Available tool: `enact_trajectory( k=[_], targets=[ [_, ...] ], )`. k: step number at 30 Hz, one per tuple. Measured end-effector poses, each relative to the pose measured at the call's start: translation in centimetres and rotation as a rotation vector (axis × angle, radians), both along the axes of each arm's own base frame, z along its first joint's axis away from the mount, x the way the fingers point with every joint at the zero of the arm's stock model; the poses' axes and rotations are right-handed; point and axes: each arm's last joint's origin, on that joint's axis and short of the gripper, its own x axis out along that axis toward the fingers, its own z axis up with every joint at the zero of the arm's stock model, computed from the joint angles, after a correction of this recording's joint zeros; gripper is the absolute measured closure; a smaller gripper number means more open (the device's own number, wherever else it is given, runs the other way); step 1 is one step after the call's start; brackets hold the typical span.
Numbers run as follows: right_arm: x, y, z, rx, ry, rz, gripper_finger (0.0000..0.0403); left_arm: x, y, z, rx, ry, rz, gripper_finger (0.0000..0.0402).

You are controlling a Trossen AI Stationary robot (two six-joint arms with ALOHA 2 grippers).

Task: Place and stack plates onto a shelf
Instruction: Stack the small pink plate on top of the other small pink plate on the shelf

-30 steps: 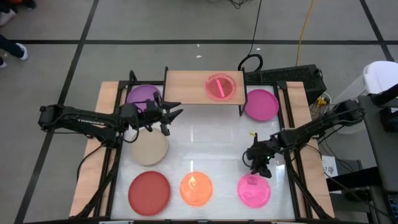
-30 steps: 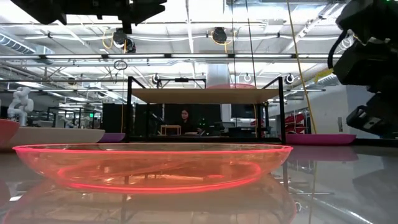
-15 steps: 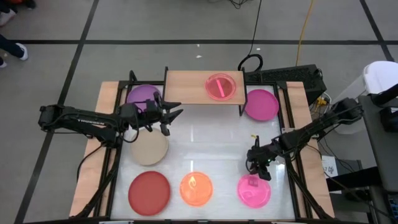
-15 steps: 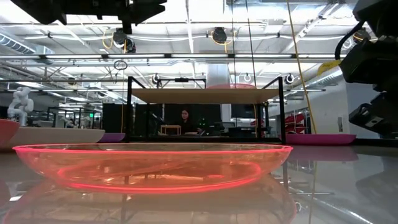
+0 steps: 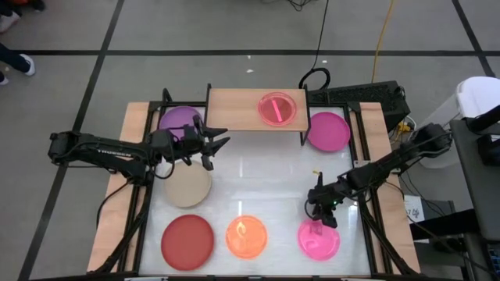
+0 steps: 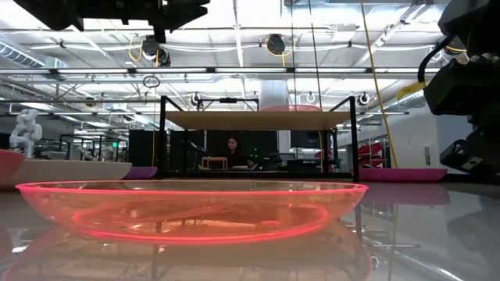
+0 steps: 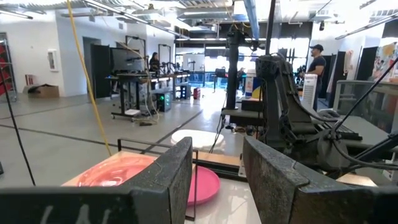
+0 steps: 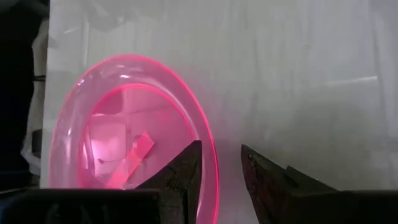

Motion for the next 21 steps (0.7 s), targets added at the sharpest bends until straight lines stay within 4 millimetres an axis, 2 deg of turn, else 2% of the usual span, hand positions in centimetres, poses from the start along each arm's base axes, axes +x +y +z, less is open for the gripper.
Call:
enact_trajectory(
  k=[7,15,21],
  targets=[
    [-0.05,-0.03,-0.05,0.0,0.009,-0.005,0.0312,0.01,0.0,-0.01,0.0,0.0,0.0,0.0254],
    [-0.12,-0.06,-0.12,-0.016,0.001,0.021,0.0394,0.02,0.0,-0.08,-0.004,0.007,-0.001,0.0254],
    [0.03,0.02,-0.02,-0.008,-0.021,0.023,0.0401,0.05,0.0,-0.24,-0.006,0.023,-0.001,0.0254]
  ],
)
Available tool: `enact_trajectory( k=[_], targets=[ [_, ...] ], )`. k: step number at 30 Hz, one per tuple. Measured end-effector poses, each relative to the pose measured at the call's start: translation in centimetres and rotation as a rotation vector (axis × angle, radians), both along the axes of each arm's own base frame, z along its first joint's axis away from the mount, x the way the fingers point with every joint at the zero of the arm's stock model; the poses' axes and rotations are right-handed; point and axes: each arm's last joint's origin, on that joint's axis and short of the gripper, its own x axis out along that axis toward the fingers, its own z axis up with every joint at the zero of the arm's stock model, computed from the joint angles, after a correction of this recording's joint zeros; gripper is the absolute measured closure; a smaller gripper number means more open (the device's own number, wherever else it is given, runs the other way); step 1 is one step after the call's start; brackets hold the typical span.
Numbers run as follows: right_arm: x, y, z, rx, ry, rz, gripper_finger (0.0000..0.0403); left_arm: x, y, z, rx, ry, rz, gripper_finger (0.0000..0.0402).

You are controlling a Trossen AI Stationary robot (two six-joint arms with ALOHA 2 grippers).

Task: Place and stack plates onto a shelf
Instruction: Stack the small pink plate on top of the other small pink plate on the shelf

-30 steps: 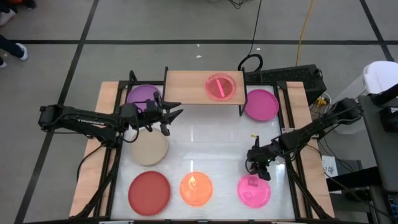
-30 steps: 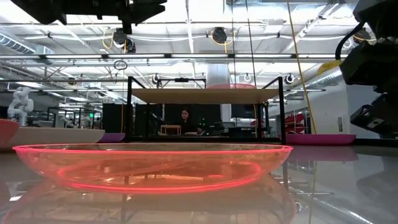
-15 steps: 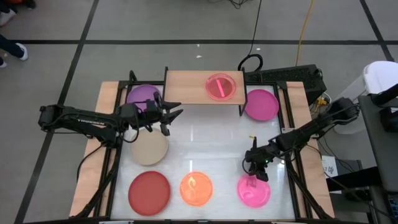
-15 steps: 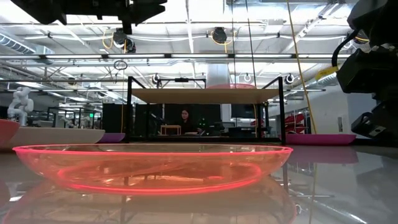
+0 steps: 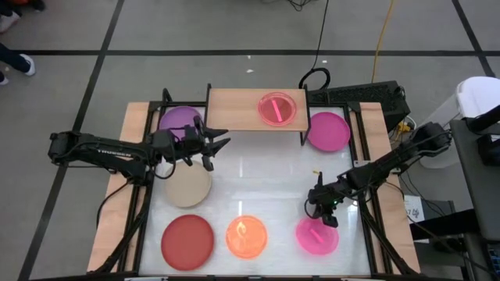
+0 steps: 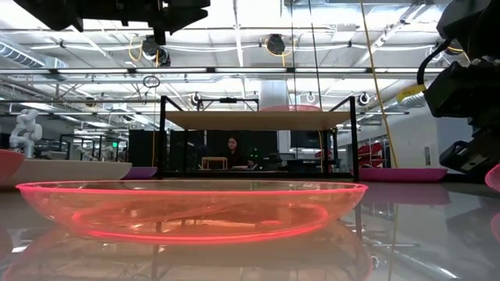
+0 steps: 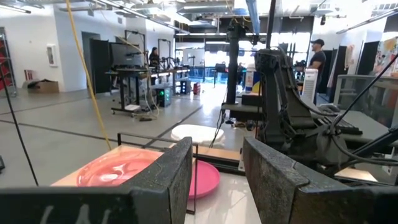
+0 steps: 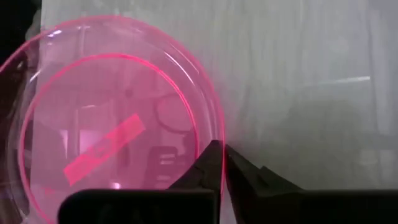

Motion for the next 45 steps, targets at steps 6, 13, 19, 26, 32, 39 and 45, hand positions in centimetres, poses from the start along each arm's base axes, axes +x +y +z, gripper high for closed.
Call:
enact_trajectory(
  k=[6,13,19,26,32,39,45],
  targets=[
    [1.4,-0.2,1.1,0.017,-0.191,-0.004,0.0403,0.0,0.0,0.0,-0.003,0.003,-0.001,0.0254],
    [3.6,-2.7,3.7,-0.121,-0.42,-0.055,0.0403,0.0,0.0,-0.1,-0.01,0.01,-0.002,0.0254],
    [6.2,-5.8,7.3,-0.28,-0.59,-0.11,0.0403,0.0,0.0,-0.1,-0.008,0.01,-0.001,0.0254],
    [8.3,-10.6,12.2,-0.542,-0.702,-0.315,0.0403,0.0,0.0,-0.1,0.105,0.039,0.018,0.0254],
    [8.5,-15.3,16.6,-0.756,-0.751,-0.552,0.0403,0.0,0.1,-0.1,0.113,0.043,0.05,0.0254],
    [7.2,-19.9,19.7,-0.843,-0.739,-0.726,0.0403,-0.1,0.7,-0.1,0.003,0.018,0.111,0.0254],
    [5.9,-23.2,19.3,-0.876,-0.675,-0.824,0.0403,-0.1,1.1,-0.1,-0.019,0.011,0.121,0.0254]
  ],
)
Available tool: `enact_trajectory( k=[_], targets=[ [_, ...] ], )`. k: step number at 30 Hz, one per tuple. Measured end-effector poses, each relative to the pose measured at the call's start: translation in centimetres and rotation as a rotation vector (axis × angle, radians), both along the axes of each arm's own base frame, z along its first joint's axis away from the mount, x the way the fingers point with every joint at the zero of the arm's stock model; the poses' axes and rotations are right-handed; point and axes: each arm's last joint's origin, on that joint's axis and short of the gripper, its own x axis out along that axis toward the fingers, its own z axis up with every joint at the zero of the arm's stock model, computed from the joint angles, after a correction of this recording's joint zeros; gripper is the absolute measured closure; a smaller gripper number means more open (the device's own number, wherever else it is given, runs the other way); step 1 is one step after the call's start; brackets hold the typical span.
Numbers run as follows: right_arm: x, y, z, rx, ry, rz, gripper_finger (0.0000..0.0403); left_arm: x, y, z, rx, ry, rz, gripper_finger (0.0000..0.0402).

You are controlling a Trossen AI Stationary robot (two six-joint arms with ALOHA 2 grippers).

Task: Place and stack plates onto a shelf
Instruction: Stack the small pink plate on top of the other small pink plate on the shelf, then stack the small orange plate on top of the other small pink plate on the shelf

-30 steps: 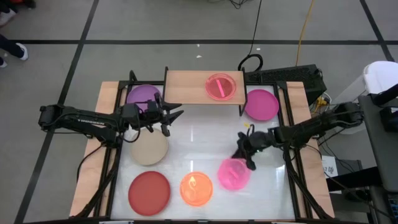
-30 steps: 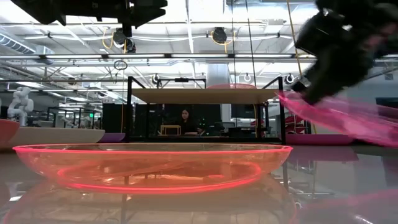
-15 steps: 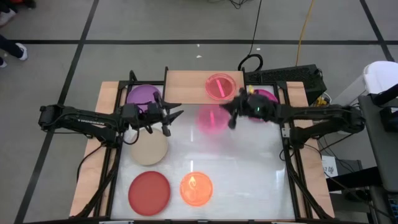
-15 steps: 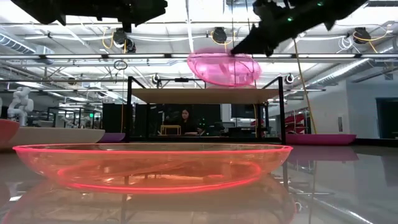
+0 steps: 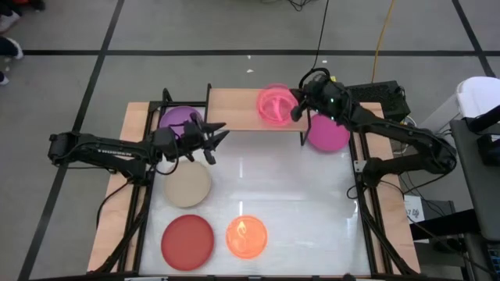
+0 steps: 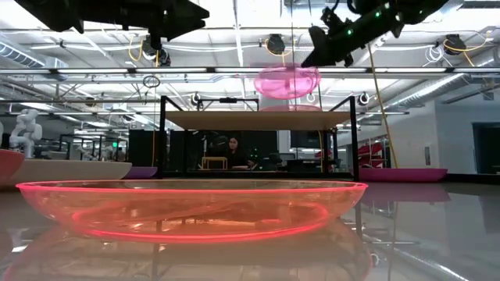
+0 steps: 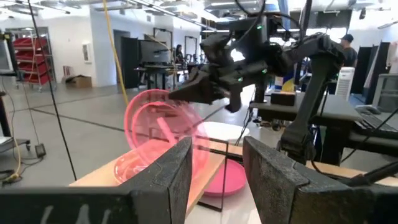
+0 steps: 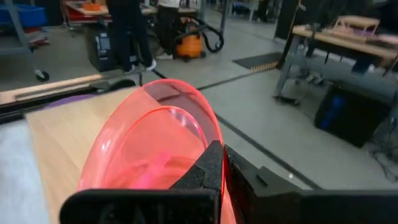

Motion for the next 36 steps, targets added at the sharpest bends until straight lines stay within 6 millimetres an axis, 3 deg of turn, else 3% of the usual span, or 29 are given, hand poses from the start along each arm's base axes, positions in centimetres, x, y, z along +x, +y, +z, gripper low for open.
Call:
enact_trajectory(
  k=[10,15,19,25,29,33,36],
  targets=[
    [0.1,-4.0,-3.1,0.135,0.025,-0.04,0.0403,0.0,0.0,0.0,-0.022,-0.009,-0.002,0.0254],
    [-0.1,-4.7,-3.4,0.124,0.035,-0.059,0.0399,0.0,0.0,0.0,-0.011,-0.005,0.0,0.0254],
    [-0.2,-4.7,-3.4,0.107,0.048,-0.056,0.037,0.0,0.0,0.0,0.006,0.001,0.003,0.0254],
    [-0.5,-4.3,-2.7,0.093,0.036,-0.044,0.0304,0.0,0.0,0.0,0.029,0.012,0.006,0.0254],
    [-1.2,-3.2,-1.0,0.097,-0.048,0.067,0.0273,0.0,0.0,-0.1,-0.04,-0.007,-0.007,0.0254],
    [-1.8,-1.0,0.8,0.09,-0.131,0.273,0.0263,0.1,-0.1,-0.2,-0.044,0.001,-0.051,0.0254],
    [-2.3,1.4,0.8,0.035,-0.128,0.418,0.0265,0.2,-0.6,-0.3,-0.029,0.033,-0.111,0.0254]
  ],
)
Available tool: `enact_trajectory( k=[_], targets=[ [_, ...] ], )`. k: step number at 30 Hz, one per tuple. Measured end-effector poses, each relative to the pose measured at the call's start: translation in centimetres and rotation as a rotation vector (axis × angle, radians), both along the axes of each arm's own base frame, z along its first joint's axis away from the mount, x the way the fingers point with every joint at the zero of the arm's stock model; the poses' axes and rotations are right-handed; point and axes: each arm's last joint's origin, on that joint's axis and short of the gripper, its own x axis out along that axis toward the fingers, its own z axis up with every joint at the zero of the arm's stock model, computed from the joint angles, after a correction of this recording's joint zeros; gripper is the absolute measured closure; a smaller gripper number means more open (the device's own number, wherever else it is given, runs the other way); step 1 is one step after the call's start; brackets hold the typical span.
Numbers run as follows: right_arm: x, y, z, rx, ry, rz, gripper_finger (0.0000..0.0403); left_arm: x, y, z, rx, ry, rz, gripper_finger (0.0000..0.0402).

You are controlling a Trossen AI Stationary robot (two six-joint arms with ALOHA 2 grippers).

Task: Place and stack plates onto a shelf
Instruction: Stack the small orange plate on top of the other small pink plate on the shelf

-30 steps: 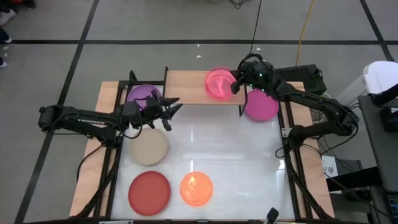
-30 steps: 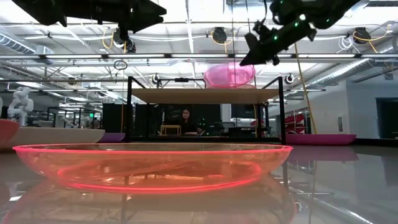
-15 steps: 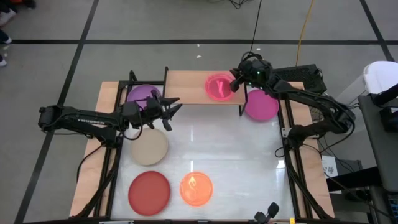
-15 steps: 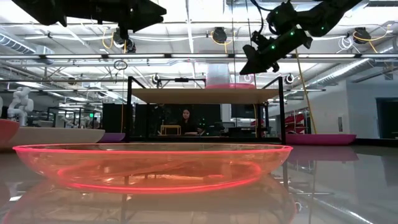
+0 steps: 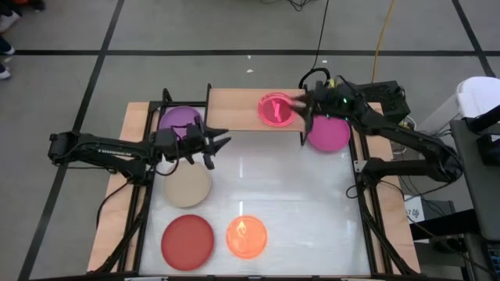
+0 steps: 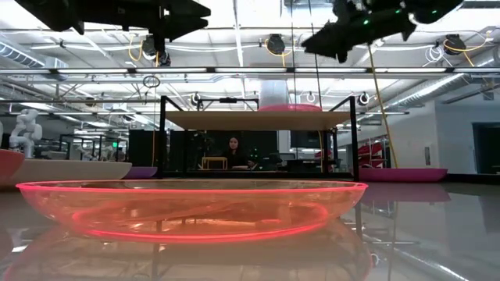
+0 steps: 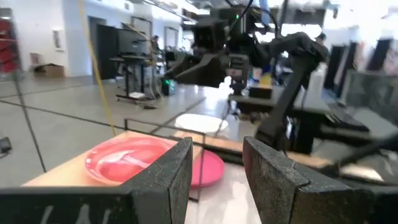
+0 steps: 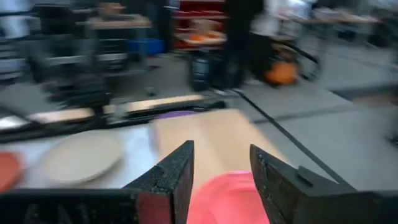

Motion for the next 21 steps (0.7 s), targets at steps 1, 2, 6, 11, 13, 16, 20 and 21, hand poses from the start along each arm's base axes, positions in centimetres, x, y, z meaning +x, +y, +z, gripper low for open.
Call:
enact_trajectory(
  k=[1,2,6,11,13,16,20,21],
  targets=[
    [-0.2,0.8,-0.1,-0.017,-0.004,0.033,0.0266,0.1,-0.3,0.1,0.008,0.017,-0.012,0.0254],
    [-0.4,1.7,-0.3,-0.027,-0.008,0.061,0.0268,0.2,-0.7,0.3,0.018,0.04,-0.024,0.0254],
    [-1.2,4.8,-1.2,-0.061,-0.025,0.166,0.027,1.1,-1.8,1.6,0.026,0.127,-0.012,0.0254],
    [-1.8,7.4,-2.0,-0.071,-0.045,0.272,0.027,3.3,-2.9,1.4,-0.026,0.197,-0.05,0.0254],
    [-1.9,8.2,-2.2,-0.071,-0.051,0.306,0.027,4.4,-3.2,0.4,-0.034,0.25,-0.07,0.0254],
    [-1.8,9.1,-2.6,-0.063,-0.048,0.353,0.027,6.3,-3.3,-2.0,-0.094,0.33,-0.053,0.0254],
    [-1.5,10.3,-3.5,-0.053,-0.025,0.421,0.027,8.0,-3.6,-5.3,-0.224,0.497,-0.065,0.0254],
    [-1.5,10.6,-3.9,-0.052,-0.022,0.436,0.027,8.3,-3.7,-5.8,-0.264,0.534,-0.08,0.0254]
  ],
)
